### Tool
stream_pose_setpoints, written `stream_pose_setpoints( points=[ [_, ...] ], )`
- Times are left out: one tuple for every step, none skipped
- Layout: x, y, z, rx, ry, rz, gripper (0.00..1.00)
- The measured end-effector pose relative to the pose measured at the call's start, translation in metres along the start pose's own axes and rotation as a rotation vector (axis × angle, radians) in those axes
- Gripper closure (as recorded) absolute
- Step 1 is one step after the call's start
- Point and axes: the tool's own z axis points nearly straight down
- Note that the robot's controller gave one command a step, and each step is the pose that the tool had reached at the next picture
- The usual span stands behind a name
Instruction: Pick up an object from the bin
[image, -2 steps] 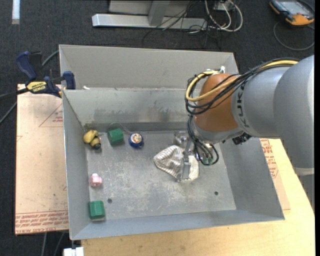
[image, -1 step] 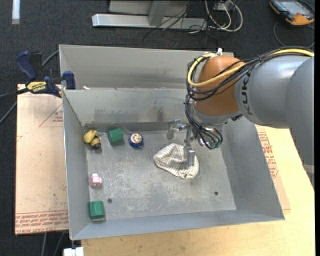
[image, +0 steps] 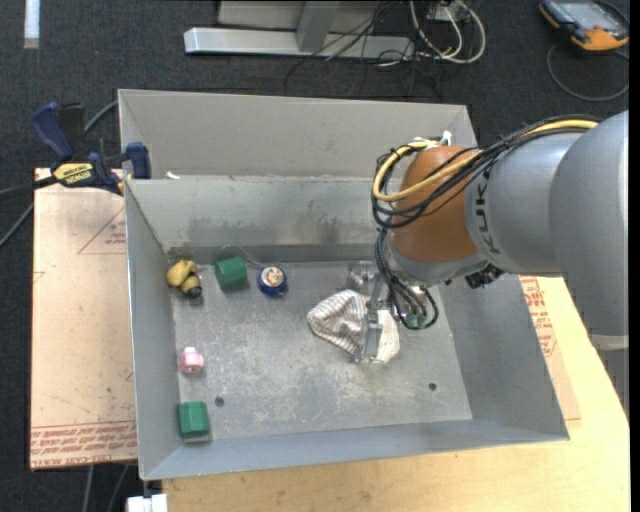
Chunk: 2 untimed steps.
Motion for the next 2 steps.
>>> stream_pose_setpoints(
  points=[
    [-0.014,0.002,-0.001,0.002,-0.015,-0.219,0.00],
    [-0.002,0.000,-0.002,-0.001,-0.006,0.000,1.00]
  ],
)
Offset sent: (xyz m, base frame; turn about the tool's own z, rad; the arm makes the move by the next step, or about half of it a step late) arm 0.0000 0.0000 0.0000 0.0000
